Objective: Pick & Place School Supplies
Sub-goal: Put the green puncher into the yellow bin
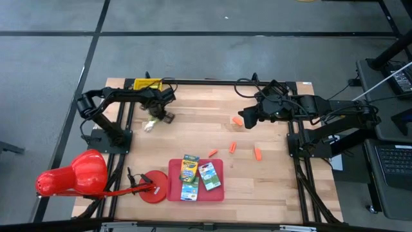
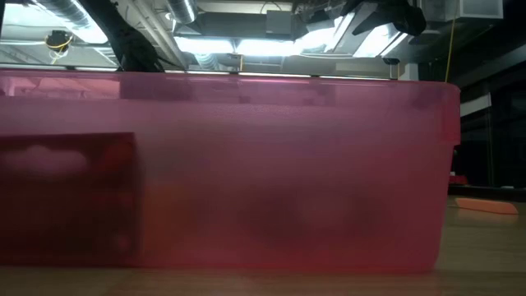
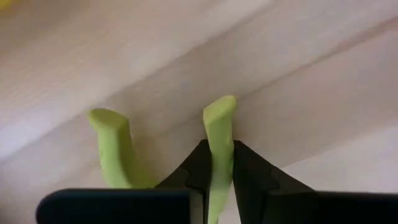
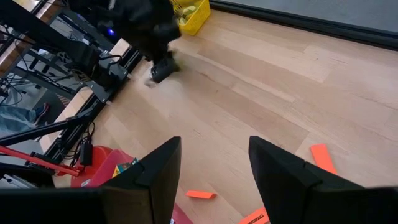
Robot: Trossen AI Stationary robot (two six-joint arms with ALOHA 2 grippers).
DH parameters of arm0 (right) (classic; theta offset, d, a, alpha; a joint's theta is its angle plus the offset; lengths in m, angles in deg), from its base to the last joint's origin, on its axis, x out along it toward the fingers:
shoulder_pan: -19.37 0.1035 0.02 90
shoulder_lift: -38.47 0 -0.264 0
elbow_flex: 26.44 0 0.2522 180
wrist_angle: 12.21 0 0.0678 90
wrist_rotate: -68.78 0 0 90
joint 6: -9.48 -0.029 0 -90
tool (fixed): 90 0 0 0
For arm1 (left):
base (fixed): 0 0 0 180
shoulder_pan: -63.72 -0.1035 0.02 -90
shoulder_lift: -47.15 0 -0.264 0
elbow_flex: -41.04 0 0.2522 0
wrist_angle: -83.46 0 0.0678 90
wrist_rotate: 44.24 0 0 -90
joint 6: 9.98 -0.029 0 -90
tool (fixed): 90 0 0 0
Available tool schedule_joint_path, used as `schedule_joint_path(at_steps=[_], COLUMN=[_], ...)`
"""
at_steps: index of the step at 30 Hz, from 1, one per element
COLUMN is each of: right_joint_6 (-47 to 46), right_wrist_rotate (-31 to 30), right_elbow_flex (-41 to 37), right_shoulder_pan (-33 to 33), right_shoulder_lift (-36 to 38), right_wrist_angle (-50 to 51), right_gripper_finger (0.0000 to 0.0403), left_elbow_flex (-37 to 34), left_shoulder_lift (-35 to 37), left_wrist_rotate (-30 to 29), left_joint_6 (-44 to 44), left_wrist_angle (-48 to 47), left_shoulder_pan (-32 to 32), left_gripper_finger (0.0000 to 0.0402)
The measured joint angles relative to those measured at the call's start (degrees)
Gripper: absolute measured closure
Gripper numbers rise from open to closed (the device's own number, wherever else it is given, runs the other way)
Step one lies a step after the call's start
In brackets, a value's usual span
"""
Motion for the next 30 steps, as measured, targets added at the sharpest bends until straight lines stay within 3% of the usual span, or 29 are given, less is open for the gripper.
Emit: schedule_joint_path(at_steps=[3,6,9,15,21,23,27,30], right_joint_6=[0.3,0.3,0.3,0.9,1.8,1.8,1.6,0.5], right_wrist_rotate=[0.0,0.0,0.0,-0.1,0.0,0.0,0.0,0.0], right_elbow_flex=[0.0,0.0,0.0,0.0,0.0,0.0,0.0,0.0], right_shoulder_pan=[0.0,0.0,0.0,0.0,0.0,0.0,0.0,0.5], right_shoulder_lift=[0.0,0.0,0.0,0.0,0.0,0.0,0.0,0.0], right_wrist_angle=[0.0,0.0,0.0,-0.6,-1.2,-1.3,-1.3,-1.2], right_gripper_finger=[0.0209,0.0209,0.0209,0.0209,0.0209,0.0209,0.0209,0.0209], left_elbow_flex=[2.1,3.7,7.4,15.0,21.5,22.4,21.7,20.8], left_shoulder_lift=[4.0,7.9,12.3,13.0,7.9,5.8,5.9,5.6], left_wrist_rotate=[4.9,5.7,0.5,-17.1,-15.3,-13.9,-8.0,-8.1], left_joint_6=[0.3,3.1,4.4,5.0,-1.0,2.5,18.8,29.5], left_wrist_angle=[6.1,8.9,9.4,-3.3,-8.5,-10.3,1.6,4.8], left_shoulder_pan=[0.2,-0.8,-3.1,-9.6,-16.3,-18.6,-22.2,-22.5], left_gripper_finger=[0.0367,0.0367,0.0367,0.0367,0.0367,0.0367,0.0367,0.0367])
